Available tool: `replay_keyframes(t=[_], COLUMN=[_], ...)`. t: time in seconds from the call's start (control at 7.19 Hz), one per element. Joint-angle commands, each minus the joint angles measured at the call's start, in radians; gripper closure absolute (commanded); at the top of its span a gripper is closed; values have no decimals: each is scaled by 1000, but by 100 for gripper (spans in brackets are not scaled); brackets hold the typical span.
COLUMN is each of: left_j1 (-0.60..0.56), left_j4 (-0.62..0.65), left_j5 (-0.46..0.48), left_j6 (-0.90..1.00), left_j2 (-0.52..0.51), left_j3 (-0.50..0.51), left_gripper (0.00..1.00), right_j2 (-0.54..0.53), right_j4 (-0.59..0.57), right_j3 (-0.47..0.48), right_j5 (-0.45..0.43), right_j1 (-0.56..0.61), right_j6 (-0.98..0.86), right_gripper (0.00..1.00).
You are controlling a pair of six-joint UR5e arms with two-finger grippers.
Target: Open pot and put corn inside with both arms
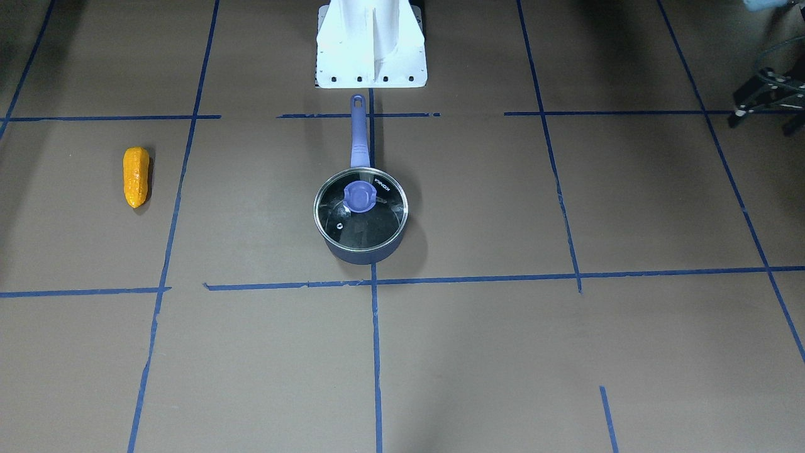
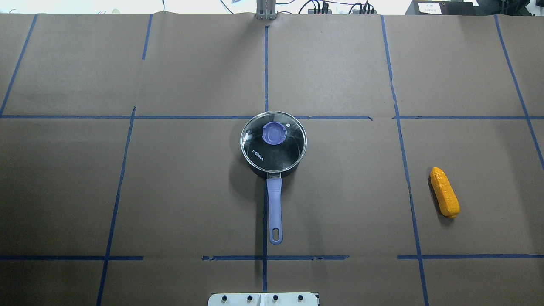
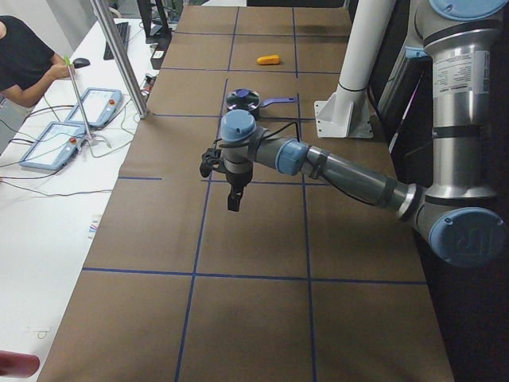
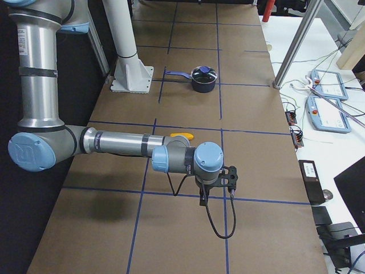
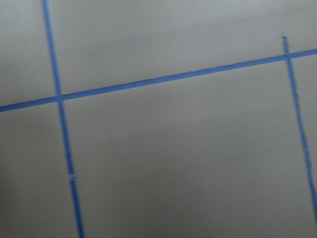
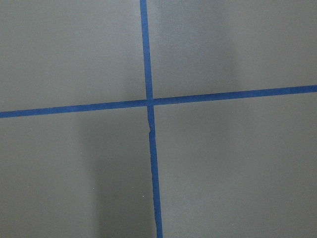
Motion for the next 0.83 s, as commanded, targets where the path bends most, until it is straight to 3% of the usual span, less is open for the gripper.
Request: replay_keyframes(t=[0.0,0.42,0.7], left_j1=[157,480,572], left_j4=[209,371,368], left_j5=[16,141,213], left_j6=[-262,-637,-782], left_j2=[-194,-532,-756], left_j3=[-109,-94,75], left_gripper=[0,0,0], right_j2=[-1,1,4], right_j4=[-6,-7,-4], right_j3=[2,3,5], right_j5=[4,15,44], right_j1=[0,-17,-17], right_j6=[-1,2,4], right_gripper=[0,0,0])
